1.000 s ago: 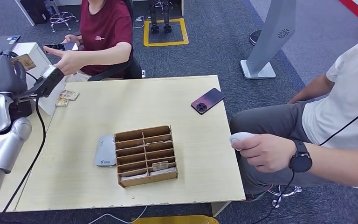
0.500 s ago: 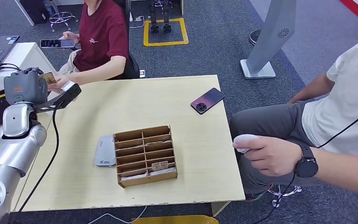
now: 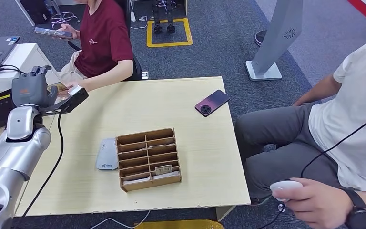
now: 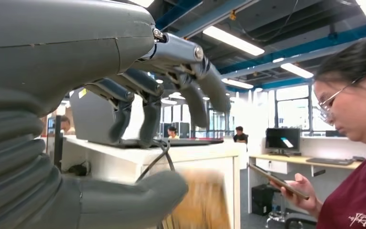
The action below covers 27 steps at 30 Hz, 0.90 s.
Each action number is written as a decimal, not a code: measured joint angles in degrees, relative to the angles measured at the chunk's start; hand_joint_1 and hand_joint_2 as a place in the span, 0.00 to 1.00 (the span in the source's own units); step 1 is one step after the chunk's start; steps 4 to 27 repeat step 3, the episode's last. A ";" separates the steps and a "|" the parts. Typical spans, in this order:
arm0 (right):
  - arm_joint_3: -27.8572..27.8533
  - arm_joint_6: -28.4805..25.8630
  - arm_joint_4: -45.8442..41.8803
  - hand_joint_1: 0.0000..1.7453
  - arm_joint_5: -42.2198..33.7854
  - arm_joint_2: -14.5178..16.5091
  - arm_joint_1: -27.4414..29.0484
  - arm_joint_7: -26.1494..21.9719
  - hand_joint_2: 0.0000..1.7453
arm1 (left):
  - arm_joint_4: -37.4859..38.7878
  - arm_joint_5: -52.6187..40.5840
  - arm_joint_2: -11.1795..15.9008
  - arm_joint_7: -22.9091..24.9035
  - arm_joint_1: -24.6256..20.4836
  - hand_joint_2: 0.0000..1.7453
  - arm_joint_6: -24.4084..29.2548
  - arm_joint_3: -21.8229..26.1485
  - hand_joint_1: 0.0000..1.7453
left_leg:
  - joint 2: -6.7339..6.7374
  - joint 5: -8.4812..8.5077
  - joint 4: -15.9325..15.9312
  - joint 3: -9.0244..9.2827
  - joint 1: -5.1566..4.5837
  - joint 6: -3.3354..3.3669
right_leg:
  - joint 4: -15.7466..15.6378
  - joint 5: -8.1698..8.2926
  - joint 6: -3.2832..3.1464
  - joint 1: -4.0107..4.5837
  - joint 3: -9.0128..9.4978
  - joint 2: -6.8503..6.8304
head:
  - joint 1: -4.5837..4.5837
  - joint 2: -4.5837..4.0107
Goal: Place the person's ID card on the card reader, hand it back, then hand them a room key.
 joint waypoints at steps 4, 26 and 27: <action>0.00 -0.02 0.01 0.00 -0.07 -0.09 0.06 -0.04 0.00 | -0.21 0.80 0.95 -1.28 0.88 1.00 0.60 0.30 0.00 | 0.02 0.00 -0.01 0.01 0.00 0.00 | 0.03 0.00 0.00 0.00 0.01 0.02 | 0.01 0.00; 0.00 -0.02 0.01 0.00 -0.07 -0.09 0.06 -0.04 0.00 | -0.21 0.80 0.95 -1.28 0.88 1.00 0.60 0.30 0.00 | 0.02 0.00 -0.01 0.01 0.00 0.00 | 0.03 0.00 0.00 0.00 0.01 0.02 | 0.01 0.00; 0.00 -0.02 0.01 0.00 -0.07 -0.09 0.06 -0.04 0.00 | -0.21 0.80 0.95 -1.28 0.88 1.00 0.60 0.30 0.00 | 0.02 0.00 -0.01 0.01 0.00 0.00 | 0.03 0.00 0.00 0.00 0.01 0.02 | 0.01 0.00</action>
